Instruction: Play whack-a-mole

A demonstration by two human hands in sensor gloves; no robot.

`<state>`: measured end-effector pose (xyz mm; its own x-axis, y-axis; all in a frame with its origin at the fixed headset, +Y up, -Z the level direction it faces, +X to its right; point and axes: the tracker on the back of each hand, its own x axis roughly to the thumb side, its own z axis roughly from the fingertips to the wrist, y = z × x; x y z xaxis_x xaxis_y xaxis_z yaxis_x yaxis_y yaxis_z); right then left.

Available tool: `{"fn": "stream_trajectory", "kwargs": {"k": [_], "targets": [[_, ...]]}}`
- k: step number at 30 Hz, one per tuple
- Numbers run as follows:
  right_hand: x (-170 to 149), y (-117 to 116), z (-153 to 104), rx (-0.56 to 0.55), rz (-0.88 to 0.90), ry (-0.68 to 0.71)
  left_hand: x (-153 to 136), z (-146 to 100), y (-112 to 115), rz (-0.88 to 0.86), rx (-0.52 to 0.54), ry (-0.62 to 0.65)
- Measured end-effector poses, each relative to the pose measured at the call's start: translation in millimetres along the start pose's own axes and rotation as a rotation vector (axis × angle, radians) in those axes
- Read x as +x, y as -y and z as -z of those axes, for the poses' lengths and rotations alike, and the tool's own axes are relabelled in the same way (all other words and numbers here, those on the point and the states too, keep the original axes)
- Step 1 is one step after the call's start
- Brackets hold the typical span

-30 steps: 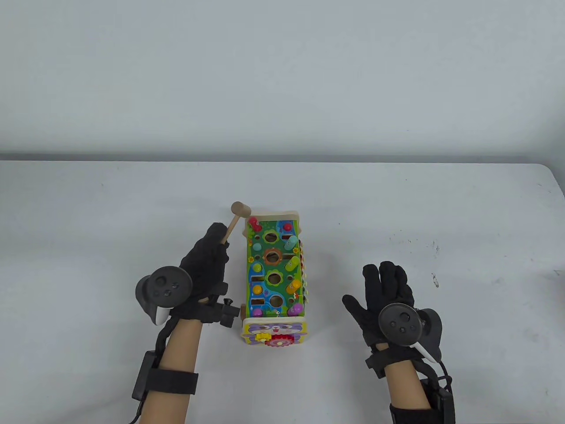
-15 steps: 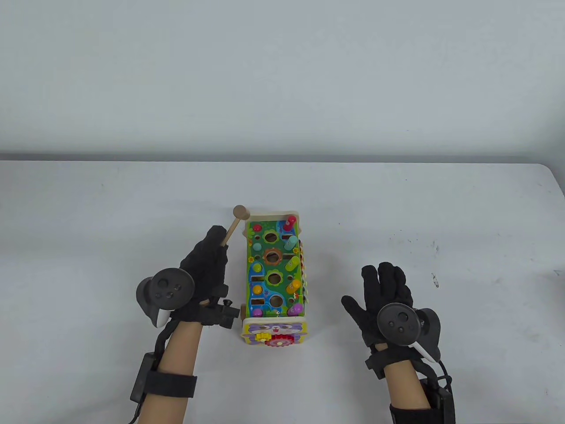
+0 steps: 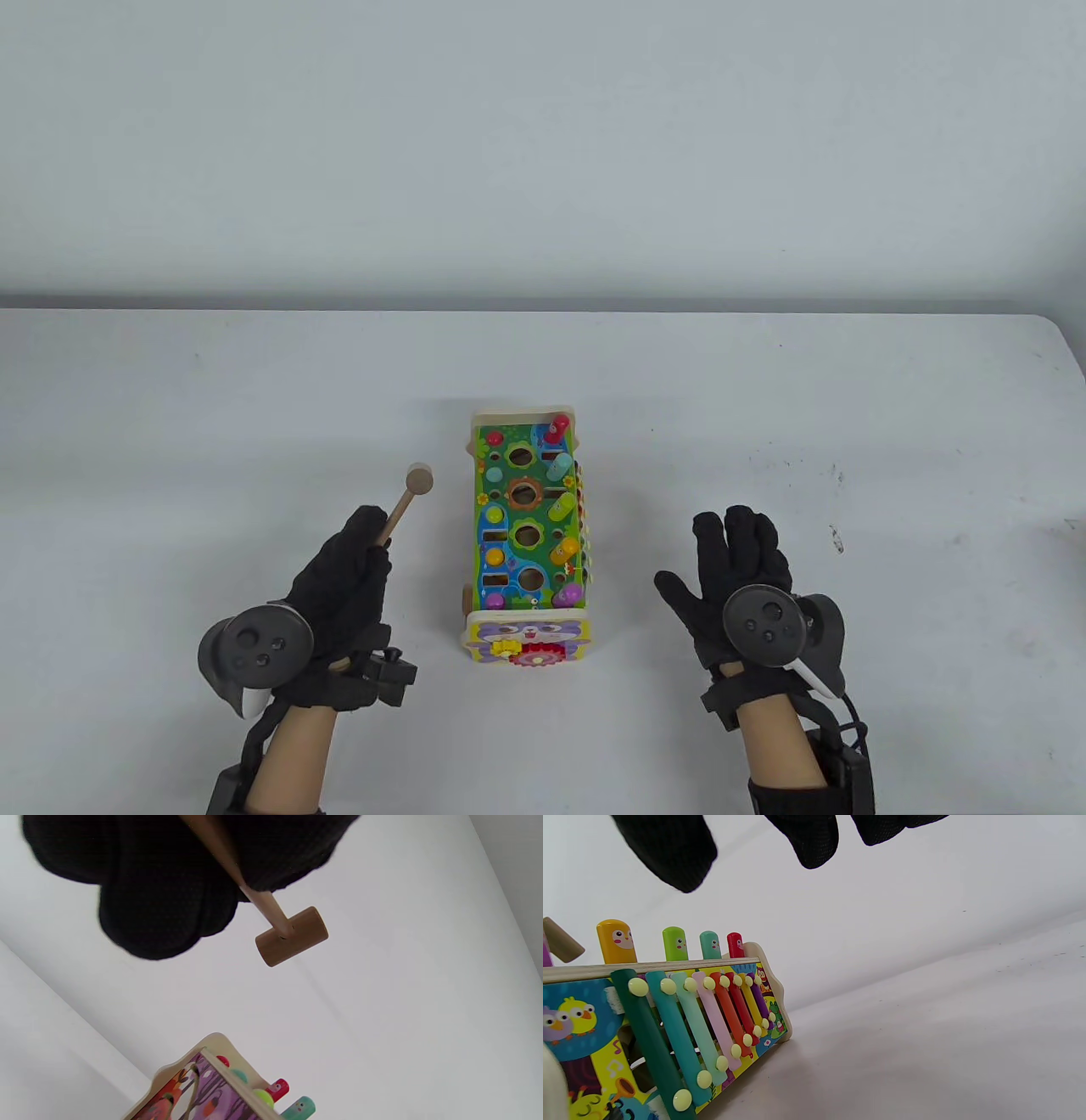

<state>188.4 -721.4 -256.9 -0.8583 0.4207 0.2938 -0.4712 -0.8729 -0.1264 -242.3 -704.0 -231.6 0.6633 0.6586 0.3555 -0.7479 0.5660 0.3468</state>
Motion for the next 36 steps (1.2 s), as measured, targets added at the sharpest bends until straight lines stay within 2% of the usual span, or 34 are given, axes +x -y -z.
{"fn": "stream_trajectory", "kwargs": {"k": [6, 12, 17, 26, 36], "targets": [[3, -2, 0, 0.011, -0.011, 0.004, -8, -8, 5, 0.144, -0.094, -0.04], [5, -4, 0, 0.024, -0.022, 0.006, -21, -8, 18, 0.378, -0.27, -0.097], [5, -4, 0, 0.026, -0.021, 0.003, -31, -6, 28, 0.541, -0.371, -0.133], [5, -4, 1, 0.032, -0.024, 0.001, -38, -5, 39, 0.671, -0.483, -0.194], [6, -4, 1, 0.037, -0.024, -0.001, -39, -6, 47, 0.69, -0.553, -0.225]]}}
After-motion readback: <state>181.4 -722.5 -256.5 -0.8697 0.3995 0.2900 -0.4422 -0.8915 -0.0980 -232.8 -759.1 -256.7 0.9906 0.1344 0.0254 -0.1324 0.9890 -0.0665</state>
